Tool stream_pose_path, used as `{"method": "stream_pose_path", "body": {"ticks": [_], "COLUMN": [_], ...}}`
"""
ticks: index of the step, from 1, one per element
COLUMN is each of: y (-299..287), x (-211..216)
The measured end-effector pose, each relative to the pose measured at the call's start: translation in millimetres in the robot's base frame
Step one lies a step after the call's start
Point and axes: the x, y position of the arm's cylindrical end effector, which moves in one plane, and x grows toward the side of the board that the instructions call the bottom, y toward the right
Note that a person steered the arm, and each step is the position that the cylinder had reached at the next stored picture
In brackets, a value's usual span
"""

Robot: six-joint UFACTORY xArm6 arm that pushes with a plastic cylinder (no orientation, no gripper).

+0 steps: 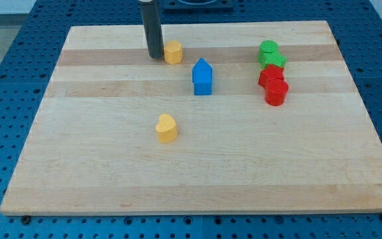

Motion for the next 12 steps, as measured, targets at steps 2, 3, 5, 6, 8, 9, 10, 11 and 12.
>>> {"method": "stream_pose_path", "body": {"ticks": [2,3,5,6,8,9,10,11,12], "y": [32.8,39.5,52.5,55.3,64.1,68.1,70.7,70.7,70.7], "x": [-1.0,-13.2,-18.3,-18.3,-10.4,-9.0,-7.6,-6.4,-4.0]}}
